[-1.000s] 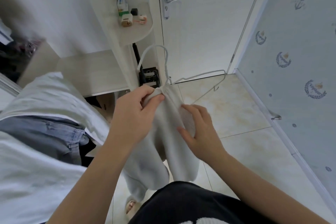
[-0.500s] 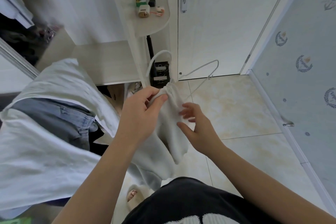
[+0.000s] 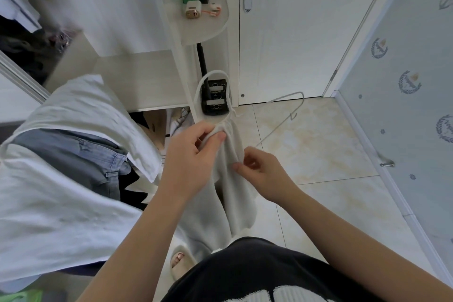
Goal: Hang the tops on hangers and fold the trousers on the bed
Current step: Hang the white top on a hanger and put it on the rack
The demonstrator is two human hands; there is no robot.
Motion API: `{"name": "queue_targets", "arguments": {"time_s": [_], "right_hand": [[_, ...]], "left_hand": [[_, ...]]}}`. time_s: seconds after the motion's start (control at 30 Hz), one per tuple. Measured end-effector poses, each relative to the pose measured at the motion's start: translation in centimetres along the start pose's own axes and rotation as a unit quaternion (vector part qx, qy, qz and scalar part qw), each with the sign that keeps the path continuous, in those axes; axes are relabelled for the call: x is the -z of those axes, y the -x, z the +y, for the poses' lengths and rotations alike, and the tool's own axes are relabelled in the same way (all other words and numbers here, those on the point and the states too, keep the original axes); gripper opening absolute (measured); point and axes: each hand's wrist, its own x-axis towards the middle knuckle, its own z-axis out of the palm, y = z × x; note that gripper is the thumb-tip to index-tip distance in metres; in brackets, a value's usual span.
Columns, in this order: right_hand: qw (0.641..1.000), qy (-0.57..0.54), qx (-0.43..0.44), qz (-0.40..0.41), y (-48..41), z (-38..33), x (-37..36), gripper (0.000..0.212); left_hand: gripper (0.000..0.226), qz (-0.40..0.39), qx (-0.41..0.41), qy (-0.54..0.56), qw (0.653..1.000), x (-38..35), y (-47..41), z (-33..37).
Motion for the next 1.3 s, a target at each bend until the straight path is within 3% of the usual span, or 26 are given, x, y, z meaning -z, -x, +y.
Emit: {"name": "queue_targets", "arguments": {"time_s": [0.1,0.27,0.37,0.43,0.57,0.7,0.77,0.87,1.0,1.07,1.2,1.3], "right_hand": [[0.994,0.056,-0.062,-0.075,0.0,2.2,-0.3,0.017],[0.975,0.167,-0.068,-0.130,0.6,6.6,-0.6,0.057],[0.969,0.206,-0.065,-0.118,0.7,8.3,0.0,0.051],[0.957,0.271,-0.034,-0.101,0.9,9.2,1.2,0.030],[0.880,0.471,0.054,-0.043,1.5,11.1,4.7,0.022],[0.848,0.520,0.096,0.020,1.2,11.3,8.5,0.023],[0.847,0.520,0.101,0.046,0.7,10.1,10.1,0.035],[0.851,0.510,0.094,0.075,0.3,7.4,11.6,0.036],[0.929,0.351,0.115,0.032,0.0,3.9,12.0,0.038],[0.943,0.297,0.146,0.040,-0.1,1.8,11.4,0.044],[0.943,0.249,0.220,0.025,-0.3,-3.2,8.7,0.033],[0.956,0.175,0.234,0.029,-0.1,-6.3,6.4,0.022]], "left_hand": [[0.023,0.016,0.007,0.004,1.000,0.4,0.0,0.0],[0.020,0.010,0.002,0.008,1.000,0.9,0.0,0.4],[0.017,-0.008,-0.005,0.013,1.000,1.3,0.1,0.2],[0.015,-0.014,-0.009,0.011,1.000,2.0,-0.2,-0.5],[0.015,-0.032,-0.024,0.004,0.999,3.7,-0.6,-2.1],[0.030,-0.079,-0.026,-0.010,0.996,5.0,-0.5,-3.3],[0.032,-0.103,-0.021,-0.034,0.994,5.7,-0.5,-3.9],[0.023,-0.140,0.002,-0.061,0.988,6.2,-0.6,-4.4],[0.046,-0.172,0.016,-0.093,0.981,6.0,-1.1,-4.9],[0.055,-0.199,0.018,-0.091,0.976,5.6,-1.3,-4.6],[0.049,-0.265,-0.016,-0.099,0.959,3.3,-1.4,-3.0],[0.047,-0.266,-0.047,-0.069,0.960,1.8,-1.5,-1.8]]}}
